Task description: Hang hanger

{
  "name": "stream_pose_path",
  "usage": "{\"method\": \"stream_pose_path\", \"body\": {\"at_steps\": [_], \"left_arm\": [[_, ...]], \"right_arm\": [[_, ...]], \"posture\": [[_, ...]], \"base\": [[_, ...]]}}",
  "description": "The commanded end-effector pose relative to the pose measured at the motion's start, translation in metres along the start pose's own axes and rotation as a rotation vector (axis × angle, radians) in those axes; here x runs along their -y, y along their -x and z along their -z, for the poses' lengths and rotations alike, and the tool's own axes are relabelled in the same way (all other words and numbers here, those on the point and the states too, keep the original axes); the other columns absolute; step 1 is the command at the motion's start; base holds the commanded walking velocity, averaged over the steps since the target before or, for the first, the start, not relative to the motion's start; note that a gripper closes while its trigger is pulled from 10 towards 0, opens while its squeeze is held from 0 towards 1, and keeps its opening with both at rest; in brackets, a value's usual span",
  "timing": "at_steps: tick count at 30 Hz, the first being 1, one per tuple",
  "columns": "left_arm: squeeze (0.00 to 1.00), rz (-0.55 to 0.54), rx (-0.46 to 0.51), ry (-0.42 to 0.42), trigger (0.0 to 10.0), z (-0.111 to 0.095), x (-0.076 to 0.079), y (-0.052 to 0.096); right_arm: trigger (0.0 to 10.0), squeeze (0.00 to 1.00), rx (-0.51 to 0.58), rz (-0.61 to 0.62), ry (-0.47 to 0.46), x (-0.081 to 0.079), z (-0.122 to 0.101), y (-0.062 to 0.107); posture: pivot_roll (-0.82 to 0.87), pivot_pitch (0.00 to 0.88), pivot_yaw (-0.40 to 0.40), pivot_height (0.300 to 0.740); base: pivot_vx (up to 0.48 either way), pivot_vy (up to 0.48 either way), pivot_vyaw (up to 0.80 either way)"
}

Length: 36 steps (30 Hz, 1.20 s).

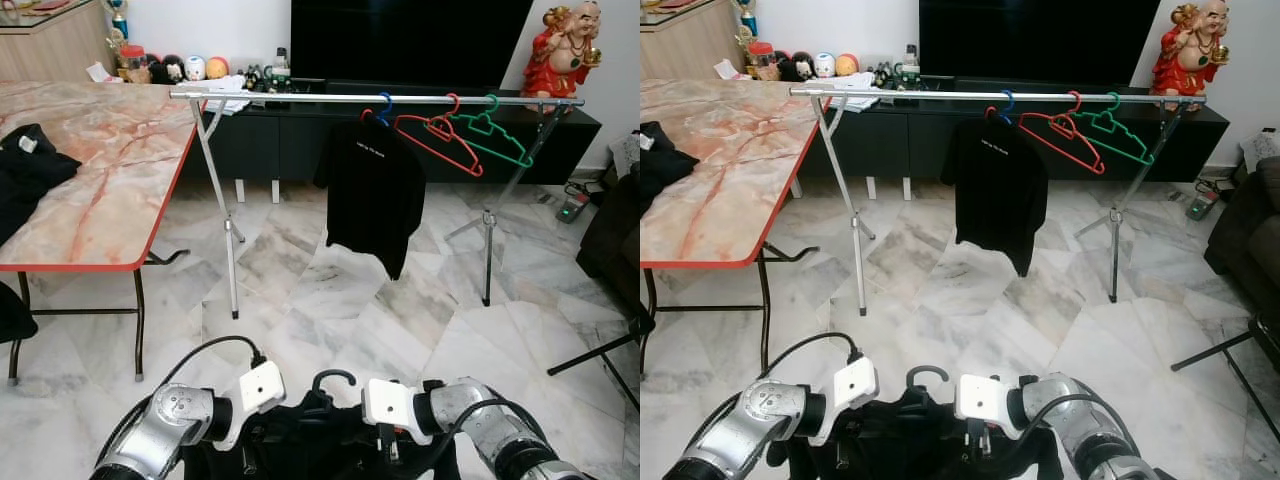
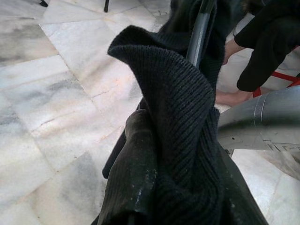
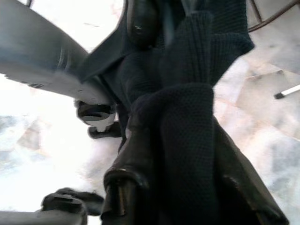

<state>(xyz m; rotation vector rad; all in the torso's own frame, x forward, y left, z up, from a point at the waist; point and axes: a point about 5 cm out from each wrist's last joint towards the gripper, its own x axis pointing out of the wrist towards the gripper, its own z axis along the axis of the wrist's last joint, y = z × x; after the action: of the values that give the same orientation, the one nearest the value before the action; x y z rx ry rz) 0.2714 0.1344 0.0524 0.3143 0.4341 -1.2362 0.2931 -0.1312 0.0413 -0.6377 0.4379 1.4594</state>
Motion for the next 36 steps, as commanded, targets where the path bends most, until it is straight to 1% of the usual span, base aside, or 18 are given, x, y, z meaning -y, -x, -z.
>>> {"method": "stream_pose_path", "body": {"at_steps": [1, 4, 6, 8, 16, 20, 25, 27, 28, 34, 35, 36], "left_arm": [[0.00, -0.024, 0.041, -0.018, 0.0, -0.009, -0.007, 0.002], [0.00, -0.027, 0.038, -0.024, 0.0, -0.009, -0.008, 0.003], [0.00, -0.030, 0.013, -0.038, 0.0, -0.007, -0.010, 0.005], [0.00, -0.030, -0.024, -0.055, 0.0, -0.002, -0.010, 0.007], [0.00, -0.031, -0.038, -0.057, 0.0, 0.002, -0.010, 0.008], [0.00, -0.050, -0.017, -0.052, 0.0, 0.002, -0.011, 0.009], [0.00, -0.066, 0.009, -0.030, 0.0, 0.003, -0.012, 0.013], [0.00, -0.071, 0.015, -0.025, 0.0, 0.004, -0.012, 0.016], [0.00, -0.076, 0.013, -0.021, 0.0, 0.006, -0.011, 0.019], [0.00, -0.080, 0.004, -0.019, 0.0, 0.009, -0.011, 0.020], [0.00, -0.083, 0.003, -0.018, 0.0, 0.009, -0.011, 0.020], [0.00, -0.099, -0.009, -0.004, 0.0, 0.014, -0.010, 0.021]], "right_arm": [[10.0, 1.00, -0.021, -0.080, -0.009, -0.005, 0.003, 0.001], [10.0, 1.00, -0.038, -0.119, -0.025, -0.008, 0.007, 0.003], [10.0, 1.00, -0.049, -0.156, -0.030, -0.010, 0.009, 0.005], [10.0, 1.00, -0.051, -0.159, -0.028, -0.010, 0.009, 0.006], [10.0, 1.00, -0.051, -0.115, -0.005, 0.000, 0.004, 0.011], [10.0, 1.00, -0.076, -0.071, 0.009, 0.005, 0.003, 0.014], [10.0, 1.00, -0.102, -0.084, -0.010, 0.001, 0.011, 0.018], [10.0, 1.00, -0.122, -0.093, -0.021, -0.002, 0.016, 0.020], [10.0, 1.00, -0.139, -0.087, -0.037, -0.005, 0.022, 0.023], [10.0, 1.00, -0.147, -0.065, -0.047, -0.005, 0.025, 0.027], [10.0, 1.00, -0.145, -0.055, -0.049, -0.004, 0.026, 0.028], [10.0, 1.00, -0.138, -0.009, -0.058, 0.000, 0.026, 0.032]], "posture": [[0.08, 0.019, -0.062, 0.740], [0.08, 0.025, -0.065, 0.740], [0.08, 0.030, -0.068, 0.740], [0.08, 0.031, -0.068, 0.740], [0.08, 0.037, -0.071, 0.740], [0.08, 0.041, -0.073, 0.740], [0.08, 0.045, -0.077, 0.740], [0.08, 0.047, -0.077, 0.740], [0.08, 0.050, -0.077, 0.740], [0.08, 0.051, -0.076, 0.740], [0.08, 0.051, -0.076, 0.740], [0.07, 0.051, -0.072, 0.740]], "base": [[0.000, 0.000, 0.00], [0.000, 0.000, 0.00], [0.000, 0.000, 0.00], [0.000, 0.000, 0.00], [0.000, 0.000, 0.00], [0.000, 0.000, 0.00], [0.000, 0.000, 0.00], [0.000, 0.000, 0.00], [0.000, 0.000, 0.00], [0.000, 0.000, 0.00], [0.000, 0.000, 0.00], [0.000, 0.000, 0.00]]}}
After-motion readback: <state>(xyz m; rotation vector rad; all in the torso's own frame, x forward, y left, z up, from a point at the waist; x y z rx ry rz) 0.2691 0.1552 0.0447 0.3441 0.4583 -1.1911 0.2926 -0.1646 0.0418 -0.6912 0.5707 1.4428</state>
